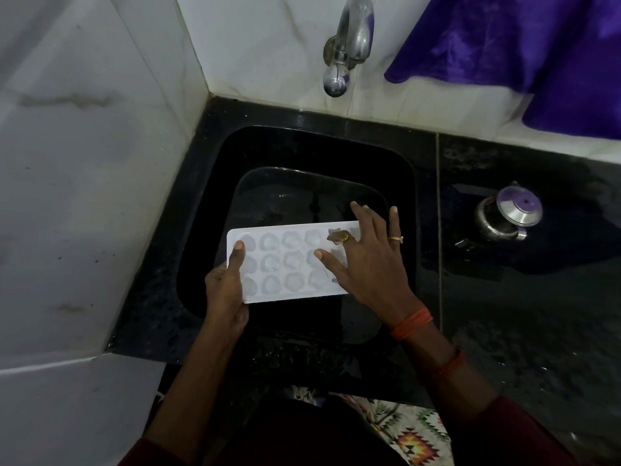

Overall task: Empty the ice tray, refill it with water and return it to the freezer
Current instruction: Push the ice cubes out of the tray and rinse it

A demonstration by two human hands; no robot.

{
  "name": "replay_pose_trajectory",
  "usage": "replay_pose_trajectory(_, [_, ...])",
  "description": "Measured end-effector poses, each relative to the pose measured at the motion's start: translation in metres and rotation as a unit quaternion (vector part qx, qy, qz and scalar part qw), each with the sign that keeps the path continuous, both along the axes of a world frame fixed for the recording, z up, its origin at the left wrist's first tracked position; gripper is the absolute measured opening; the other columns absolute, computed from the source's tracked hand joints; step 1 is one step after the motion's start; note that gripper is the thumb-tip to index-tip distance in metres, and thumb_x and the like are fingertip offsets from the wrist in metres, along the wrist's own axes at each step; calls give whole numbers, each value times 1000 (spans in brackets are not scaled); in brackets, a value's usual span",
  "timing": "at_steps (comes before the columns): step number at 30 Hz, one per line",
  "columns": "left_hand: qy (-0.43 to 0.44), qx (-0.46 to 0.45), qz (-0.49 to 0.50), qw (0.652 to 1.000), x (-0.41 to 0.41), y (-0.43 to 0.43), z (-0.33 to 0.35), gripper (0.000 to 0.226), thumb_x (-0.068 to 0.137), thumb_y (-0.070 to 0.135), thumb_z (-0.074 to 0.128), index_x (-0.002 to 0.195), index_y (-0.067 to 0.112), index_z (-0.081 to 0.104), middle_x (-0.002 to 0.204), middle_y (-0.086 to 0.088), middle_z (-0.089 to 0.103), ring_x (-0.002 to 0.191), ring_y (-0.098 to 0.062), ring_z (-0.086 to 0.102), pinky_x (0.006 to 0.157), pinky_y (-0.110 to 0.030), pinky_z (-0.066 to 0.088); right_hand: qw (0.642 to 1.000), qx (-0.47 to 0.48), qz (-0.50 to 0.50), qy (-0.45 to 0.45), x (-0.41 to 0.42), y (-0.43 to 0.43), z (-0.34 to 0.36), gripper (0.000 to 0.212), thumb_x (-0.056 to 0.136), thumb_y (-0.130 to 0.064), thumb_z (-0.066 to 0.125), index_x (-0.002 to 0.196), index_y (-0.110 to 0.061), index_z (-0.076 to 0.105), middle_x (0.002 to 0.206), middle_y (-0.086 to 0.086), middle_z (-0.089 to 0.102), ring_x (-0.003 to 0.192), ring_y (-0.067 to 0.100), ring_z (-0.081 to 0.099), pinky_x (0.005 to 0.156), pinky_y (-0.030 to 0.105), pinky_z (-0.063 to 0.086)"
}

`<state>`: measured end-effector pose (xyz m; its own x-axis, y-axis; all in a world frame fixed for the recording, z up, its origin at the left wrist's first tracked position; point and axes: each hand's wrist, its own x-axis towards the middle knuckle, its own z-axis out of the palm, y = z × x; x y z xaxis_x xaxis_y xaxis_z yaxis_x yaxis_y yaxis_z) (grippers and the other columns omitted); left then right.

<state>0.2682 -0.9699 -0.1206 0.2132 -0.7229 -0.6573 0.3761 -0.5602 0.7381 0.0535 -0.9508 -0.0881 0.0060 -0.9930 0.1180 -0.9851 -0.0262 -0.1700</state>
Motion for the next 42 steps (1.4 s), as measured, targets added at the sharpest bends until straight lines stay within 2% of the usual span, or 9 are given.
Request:
replay_pose_trajectory(4, [2, 0, -3, 1000, 0, 1, 1, 31, 93, 38, 70, 92, 7, 73, 91, -10, 79, 80, -28, 77, 57, -37, 62, 1000, -21, -3, -5, 0, -2, 2, 56, 93, -67, 39, 108, -25, 74, 150, 13, 46, 145, 26, 37, 125, 53, -1])
replay_pose_trajectory(14, [-7, 1, 4, 1000, 1, 1, 2, 29, 93, 37, 70, 90, 9, 72, 83, -6, 79, 72, -24, 77, 53, -35, 60, 999, 31, 10, 18, -2, -3, 3, 58, 93, -69, 38, 117, -28, 72, 155, 14, 40, 147, 27, 32, 124, 51, -11])
replay_pose_trajectory(20, [-6, -3, 2, 1000, 2, 1, 1, 29, 93, 37, 71, 87, 9, 73, 80, -5, 79, 70, -23, 77, 51, -34, 60, 1000, -9, 14, 22, -4, -4, 4, 56, 94, -68, 38, 111, -27, 73, 150, 11, 45, 145, 25, 36, 124, 55, -4])
replay_pose_trajectory(24, [1, -11, -2, 1000, 3, 1, 0, 29, 94, 37, 70, 89, 8, 74, 86, -9, 79, 75, -26, 77, 56, -37, 61, 997, 31, 24, 64, -4, -3, 2, 59, 92, -72, 37, 120, -31, 70, 155, 14, 39, 148, 30, 31, 123, 57, -7])
replay_pose_trajectory(28, [-9, -7, 7, 1000, 3, 2, 0, 28, 93, 36, 71, 85, 9, 73, 81, -6, 79, 70, -23, 77, 52, -34, 60, 996, 34, 29, 78, -3, 0, 1, 59, 92, -73, 38, 121, -32, 70, 155, 15, 40, 148, 31, 31, 124, 57, -5])
replay_pose_trajectory(36, [-4, -5, 8, 1000, 4, 4, 0, 29, 92, 38, 72, 86, 10, 73, 83, -7, 79, 71, -24, 77, 51, -33, 59, 997, 10, 19, 68, -6, 2, 4, 61, 94, -73, 34, 115, -31, 72, 152, 11, 44, 146, 27, 34, 124, 57, -3])
replay_pose_trajectory(42, [-9, -2, 11, 1000, 4, 5, 1, 29, 92, 38, 72, 85, 9, 72, 81, -7, 79, 69, -23, 77, 50, -33, 59, 998, 33, 28, 49, -3, 8, 4, 62, 92, -71, 37, 125, -27, 67, 154, 12, 41, 147, 28, 31, 124, 53, -7])
